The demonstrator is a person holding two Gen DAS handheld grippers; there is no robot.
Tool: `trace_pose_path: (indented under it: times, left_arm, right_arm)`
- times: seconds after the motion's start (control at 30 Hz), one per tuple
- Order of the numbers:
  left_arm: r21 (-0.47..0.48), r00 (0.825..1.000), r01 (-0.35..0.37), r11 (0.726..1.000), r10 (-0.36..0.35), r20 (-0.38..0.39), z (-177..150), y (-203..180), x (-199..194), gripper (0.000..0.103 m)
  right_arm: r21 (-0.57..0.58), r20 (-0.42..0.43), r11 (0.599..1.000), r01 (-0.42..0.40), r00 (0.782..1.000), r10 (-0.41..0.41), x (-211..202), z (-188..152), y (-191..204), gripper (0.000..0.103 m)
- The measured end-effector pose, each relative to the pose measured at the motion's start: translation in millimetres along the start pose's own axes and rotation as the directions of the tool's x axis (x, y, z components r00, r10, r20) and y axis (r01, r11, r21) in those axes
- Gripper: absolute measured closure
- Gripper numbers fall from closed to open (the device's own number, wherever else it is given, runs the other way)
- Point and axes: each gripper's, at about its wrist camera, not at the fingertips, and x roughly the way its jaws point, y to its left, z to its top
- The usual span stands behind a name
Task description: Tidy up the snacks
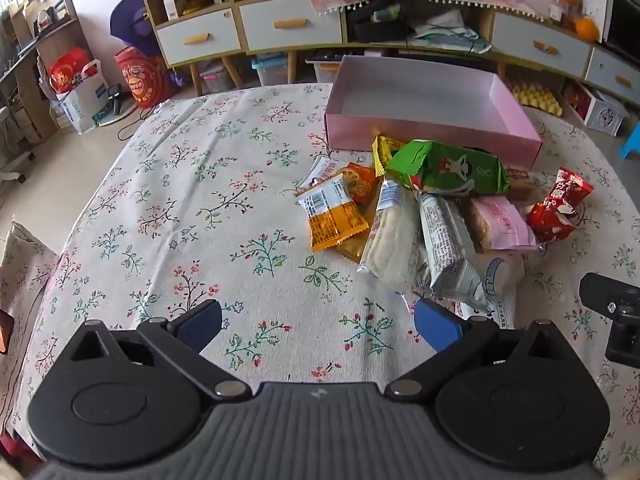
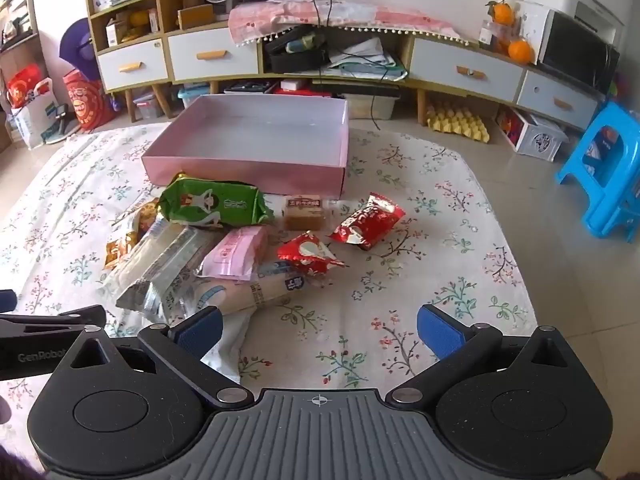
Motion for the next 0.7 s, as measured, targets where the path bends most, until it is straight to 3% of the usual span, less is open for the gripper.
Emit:
trace_pose_path:
  times: [0.27, 0.43, 0.7]
  left_arm:
    - [0.000, 1.000, 0.008, 1.000, -0.008, -0.007, -3.2, 0.9, 2.7, 0.000]
    - [0.002, 1.000, 0.009, 1.000, -0.009, -0.010, -2.6, 2.7, 3.2, 0.000]
    - [0.002, 1.000, 0.011, 1.000, -0.011, -0.010, -2.8, 2.6, 2.9, 0.000]
  right_arm:
    - [-0.027, 0.010, 0.999, 0.038, 0.999, -0.038, 1.1, -2.7, 9.1, 0.000]
    - [0.004, -0.007, 1.000, -0.010, 1.000, 0.010, -1.0, -1.1, 5.3, 0.000]
    - [0.024, -0.029, 1.000, -0.018, 0.999, 0.019, 4.4, -2.8, 4.5, 0.000]
